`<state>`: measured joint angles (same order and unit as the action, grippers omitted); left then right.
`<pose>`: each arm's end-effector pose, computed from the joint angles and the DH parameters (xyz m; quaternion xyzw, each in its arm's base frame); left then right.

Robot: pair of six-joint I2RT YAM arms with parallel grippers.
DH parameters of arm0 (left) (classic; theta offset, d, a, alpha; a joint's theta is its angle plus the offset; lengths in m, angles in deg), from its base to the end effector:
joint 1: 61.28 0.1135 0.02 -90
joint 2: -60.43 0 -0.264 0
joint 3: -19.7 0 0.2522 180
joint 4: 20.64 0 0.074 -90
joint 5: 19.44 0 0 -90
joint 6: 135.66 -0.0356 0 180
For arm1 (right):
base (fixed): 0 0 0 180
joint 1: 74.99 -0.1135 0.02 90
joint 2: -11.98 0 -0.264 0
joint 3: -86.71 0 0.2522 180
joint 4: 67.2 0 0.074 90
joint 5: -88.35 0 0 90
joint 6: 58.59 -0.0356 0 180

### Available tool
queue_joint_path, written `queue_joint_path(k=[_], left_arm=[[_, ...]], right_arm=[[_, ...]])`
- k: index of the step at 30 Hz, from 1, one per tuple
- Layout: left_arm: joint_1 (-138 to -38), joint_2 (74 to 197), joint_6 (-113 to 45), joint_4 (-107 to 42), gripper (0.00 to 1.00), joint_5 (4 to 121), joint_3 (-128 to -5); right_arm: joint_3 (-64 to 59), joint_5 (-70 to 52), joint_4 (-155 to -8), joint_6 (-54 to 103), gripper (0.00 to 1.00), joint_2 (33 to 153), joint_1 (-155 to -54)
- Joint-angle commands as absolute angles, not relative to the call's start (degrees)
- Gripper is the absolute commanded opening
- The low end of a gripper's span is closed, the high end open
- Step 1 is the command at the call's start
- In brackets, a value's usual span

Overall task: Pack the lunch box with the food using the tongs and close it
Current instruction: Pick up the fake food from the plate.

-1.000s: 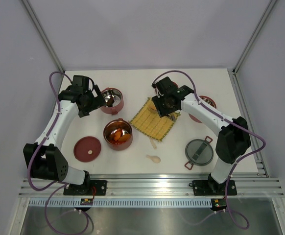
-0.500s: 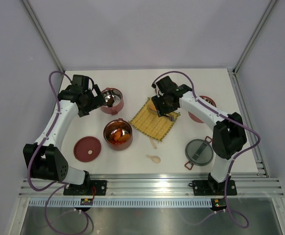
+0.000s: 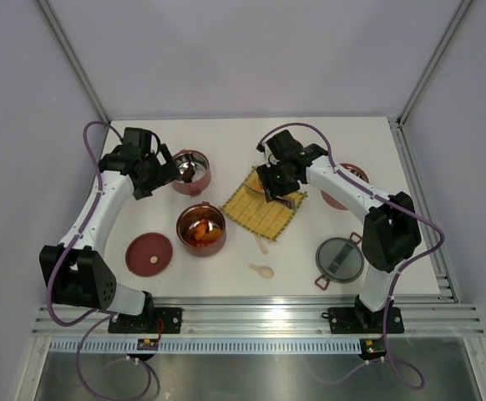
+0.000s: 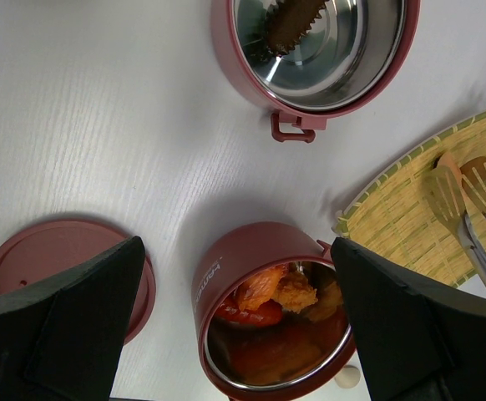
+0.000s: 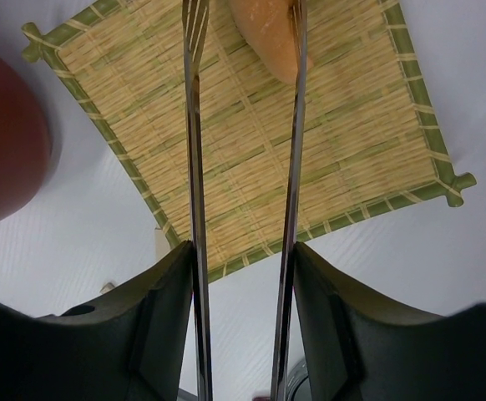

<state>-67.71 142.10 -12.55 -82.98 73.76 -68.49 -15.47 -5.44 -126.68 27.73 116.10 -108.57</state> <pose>0.2922 -0.0309 0.3127 -0.2284 0.9278 -0.0742 0.2855 0.3227 0.2170 0.2648 -0.2577 0.9336 0.1092 0.2235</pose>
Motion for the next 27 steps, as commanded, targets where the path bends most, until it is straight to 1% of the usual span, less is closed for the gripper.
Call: queue_joint_path(k=[1,12,13,15,17,21,27], left_arm=[[-67.43,139.36,-11.99,-82.04,0.99,73.9,-69.91],[-67.43,139.36,-12.17,-81.95,0.99,73.37,-70.08],[-67.51,139.45,-12.26,-82.04,0.99,73.28,-70.26],[-67.43,139.54,-12.43,-82.13,0.99,73.28,-70.52],[-67.51,139.62,-12.61,-82.3,0.99,73.28,-71.05],[-67.51,139.54,-12.61,-82.65,0.99,73.37,-71.4],[-67.43,139.45,-12.61,-82.48,0.99,73.63,-70.96]], right_arm=[[-16.34,-4.38,-127.36,28.07,0.56,114.81,-108.3],[-16.26,-2.18,-127.9,28.08,0.45,113.41,-108.39],[-16.08,-2.0,-127.55,27.73,0.41,113.06,-108.39],[-15.99,-2.0,-127.19,27.46,0.37,112.36,-108.39],[-16.08,-2.0,-126.67,26.67,0.31,111.83,-108.39],[-16.61,-2.44,-126.4,26.23,0.25,110.42,-108.39],[-16.78,-2.0,-126.4,25.62,0.24,108.49,-108.39]])
